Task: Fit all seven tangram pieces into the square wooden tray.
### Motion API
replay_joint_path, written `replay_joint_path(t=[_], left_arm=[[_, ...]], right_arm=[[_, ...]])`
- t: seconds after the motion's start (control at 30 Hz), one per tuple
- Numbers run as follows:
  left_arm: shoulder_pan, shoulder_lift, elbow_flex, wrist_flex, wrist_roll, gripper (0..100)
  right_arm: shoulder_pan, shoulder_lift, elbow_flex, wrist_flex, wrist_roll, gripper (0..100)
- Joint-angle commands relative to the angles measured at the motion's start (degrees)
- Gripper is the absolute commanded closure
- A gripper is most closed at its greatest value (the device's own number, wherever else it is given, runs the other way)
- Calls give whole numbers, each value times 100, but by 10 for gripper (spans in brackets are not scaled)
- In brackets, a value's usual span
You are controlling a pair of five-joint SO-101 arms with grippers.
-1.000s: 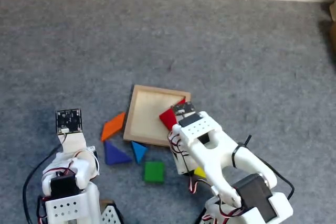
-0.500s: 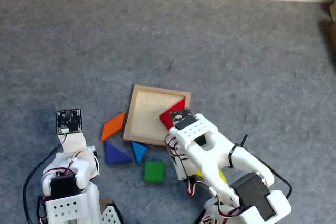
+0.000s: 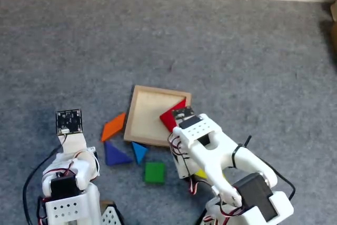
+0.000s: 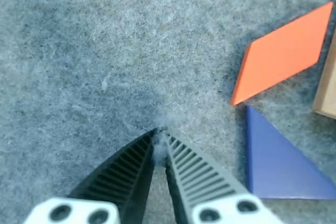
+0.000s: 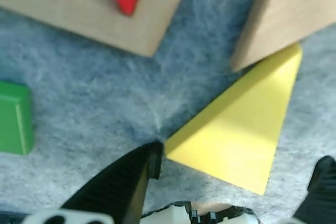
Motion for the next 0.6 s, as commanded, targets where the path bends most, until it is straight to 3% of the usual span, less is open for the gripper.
replay_joint_path(t=[0.0,0.57], left_arm=[[-48,-40,110,35,44,992],[-48,-40,110,35,44,992]], right_arm=[[145,-13,-48,-295,35,577],[593,-13,-48,-295,35,577]])
